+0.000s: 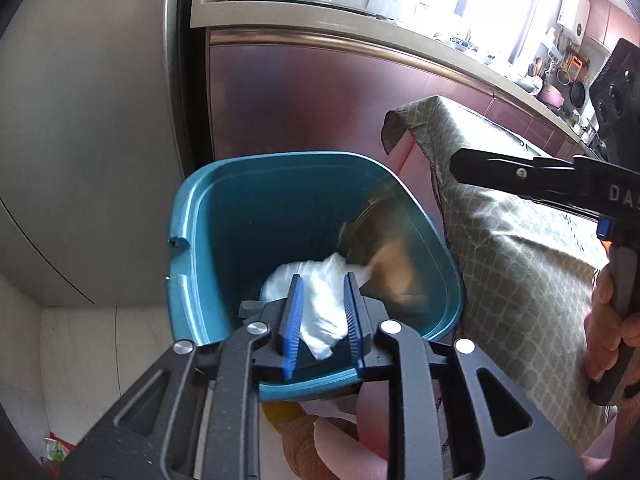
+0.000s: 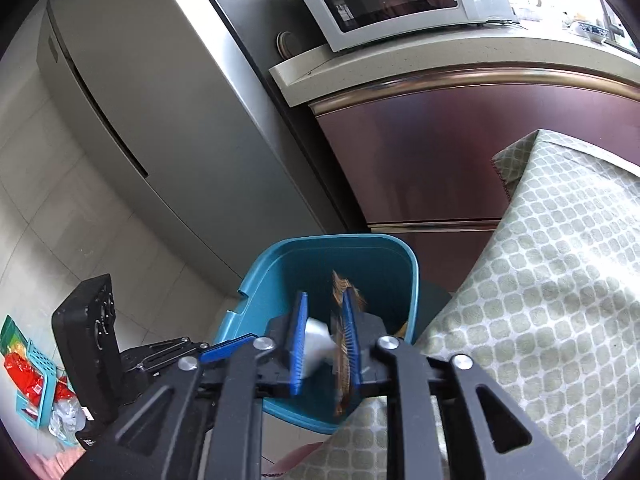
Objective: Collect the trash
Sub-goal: 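Open both grippers into the wastebasket and return toward the table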
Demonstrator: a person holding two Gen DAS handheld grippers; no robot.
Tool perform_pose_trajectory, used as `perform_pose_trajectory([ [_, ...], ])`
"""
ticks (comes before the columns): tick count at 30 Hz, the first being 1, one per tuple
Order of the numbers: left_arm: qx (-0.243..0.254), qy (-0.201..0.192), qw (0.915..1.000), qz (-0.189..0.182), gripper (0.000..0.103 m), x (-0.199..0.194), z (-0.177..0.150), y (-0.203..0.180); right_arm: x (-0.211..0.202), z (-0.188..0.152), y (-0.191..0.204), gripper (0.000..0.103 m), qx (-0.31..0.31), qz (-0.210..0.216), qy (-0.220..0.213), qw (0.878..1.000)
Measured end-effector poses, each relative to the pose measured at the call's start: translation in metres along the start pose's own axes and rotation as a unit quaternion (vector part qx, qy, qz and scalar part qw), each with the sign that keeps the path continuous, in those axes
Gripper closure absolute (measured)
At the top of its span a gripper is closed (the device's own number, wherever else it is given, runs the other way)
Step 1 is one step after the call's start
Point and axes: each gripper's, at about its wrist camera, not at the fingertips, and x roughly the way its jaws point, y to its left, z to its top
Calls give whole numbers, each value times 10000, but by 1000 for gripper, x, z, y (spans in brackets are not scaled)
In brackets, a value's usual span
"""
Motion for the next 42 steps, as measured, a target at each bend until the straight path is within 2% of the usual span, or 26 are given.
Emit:
perform_pose_trajectory([
  [2,-19,2,10000,11,77,3,0,-1,-2,-1,-2,85,3,-6,-3,10000],
  [6,-12,-80,10000,-49,77,-5,-4,-5,-12,-7,-4,84,-5,25,-11,10000],
  [10,105,-341,9992,-175,73,-27,-5,-15,-37,-16,-5,78,-217,-49,-119,9997],
  [16,449,-708,9946,-606,66,-60,-5,-52,-108,-35,-15,67,-407,-248,-609,9970],
  [19,700,-833,9903,-867,63,-73,-4,-78,-150,-49,-27,62,-344,-456,-917,9942],
  [22,946,-882,9849,-1148,60,-84,-6,-108,-189,-67,-42,61,-151,-702,-1193,9903],
  [32,1700,-648,9636,-1961,58,-79,-19,-226,-296,-134,-105,51,754,-1768,-1806,9646],
  [38,2017,-375,9521,-2269,56,-61,-30,-290,-335,-166,-142,48,1273,-2246,-1981,9456],
  [42,2127,-200,9479,-2365,56,-48,-34,-322,-354,-187,-166,47,1643,-2419,-2061,9338],
])
